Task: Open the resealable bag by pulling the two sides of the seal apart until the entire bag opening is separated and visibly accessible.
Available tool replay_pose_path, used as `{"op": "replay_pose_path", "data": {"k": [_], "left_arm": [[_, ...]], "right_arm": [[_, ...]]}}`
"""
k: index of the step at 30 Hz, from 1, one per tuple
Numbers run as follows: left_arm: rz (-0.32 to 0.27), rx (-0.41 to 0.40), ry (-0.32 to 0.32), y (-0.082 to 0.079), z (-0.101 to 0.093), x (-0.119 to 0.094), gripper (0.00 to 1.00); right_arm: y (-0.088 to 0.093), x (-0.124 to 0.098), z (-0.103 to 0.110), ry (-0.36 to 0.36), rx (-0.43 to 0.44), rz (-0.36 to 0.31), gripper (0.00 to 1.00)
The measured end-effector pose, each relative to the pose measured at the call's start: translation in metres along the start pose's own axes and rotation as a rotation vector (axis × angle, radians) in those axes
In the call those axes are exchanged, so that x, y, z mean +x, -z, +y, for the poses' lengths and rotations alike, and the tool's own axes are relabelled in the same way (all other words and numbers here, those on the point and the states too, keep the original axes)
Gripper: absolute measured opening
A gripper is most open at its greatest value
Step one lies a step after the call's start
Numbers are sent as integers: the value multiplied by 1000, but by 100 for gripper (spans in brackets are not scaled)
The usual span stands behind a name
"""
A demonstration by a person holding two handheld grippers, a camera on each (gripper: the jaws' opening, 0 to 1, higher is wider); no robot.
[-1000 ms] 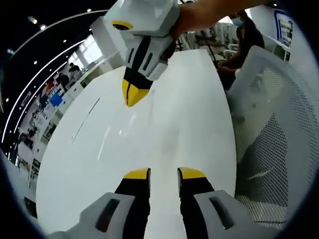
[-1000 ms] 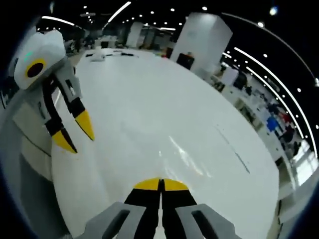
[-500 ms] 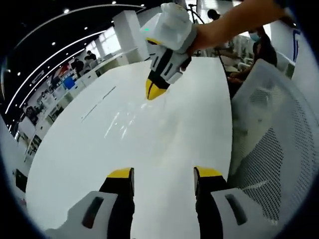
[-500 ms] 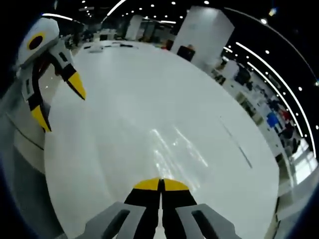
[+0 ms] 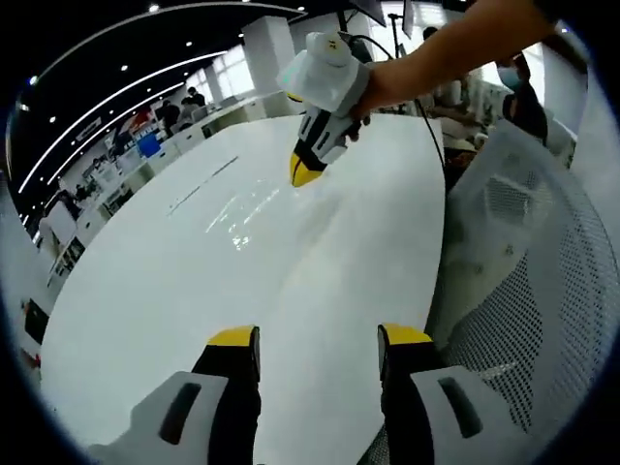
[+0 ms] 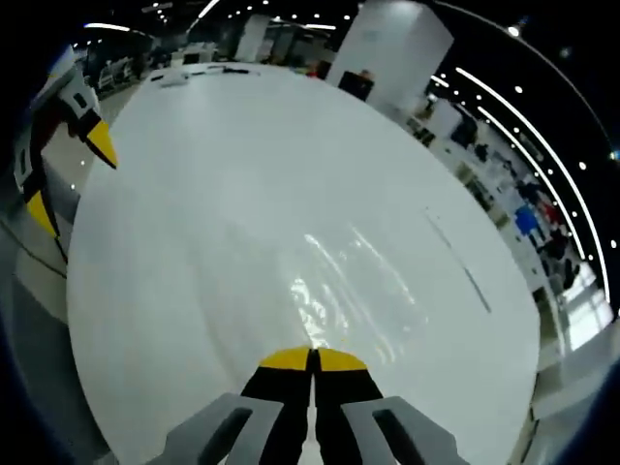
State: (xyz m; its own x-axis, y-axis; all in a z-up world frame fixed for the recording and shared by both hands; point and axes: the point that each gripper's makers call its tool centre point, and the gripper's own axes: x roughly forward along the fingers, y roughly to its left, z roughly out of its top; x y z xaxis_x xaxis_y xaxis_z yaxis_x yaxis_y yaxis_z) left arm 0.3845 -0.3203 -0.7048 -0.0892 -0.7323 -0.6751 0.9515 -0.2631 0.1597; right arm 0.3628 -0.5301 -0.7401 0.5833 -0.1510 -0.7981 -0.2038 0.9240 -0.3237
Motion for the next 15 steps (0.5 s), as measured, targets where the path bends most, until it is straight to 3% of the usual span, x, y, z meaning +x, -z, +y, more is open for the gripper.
{"op": "replay_pose_path", "data": {"k": [10, 15], "left_arm": [[6, -14, -10, 8, -1, -9, 45], [9, -15, -1, 11, -3, -6, 46]], "right_arm": [[4, 3, 6, 5, -30, -6, 0], [2, -5, 11, -8, 12, -59, 10]]}}
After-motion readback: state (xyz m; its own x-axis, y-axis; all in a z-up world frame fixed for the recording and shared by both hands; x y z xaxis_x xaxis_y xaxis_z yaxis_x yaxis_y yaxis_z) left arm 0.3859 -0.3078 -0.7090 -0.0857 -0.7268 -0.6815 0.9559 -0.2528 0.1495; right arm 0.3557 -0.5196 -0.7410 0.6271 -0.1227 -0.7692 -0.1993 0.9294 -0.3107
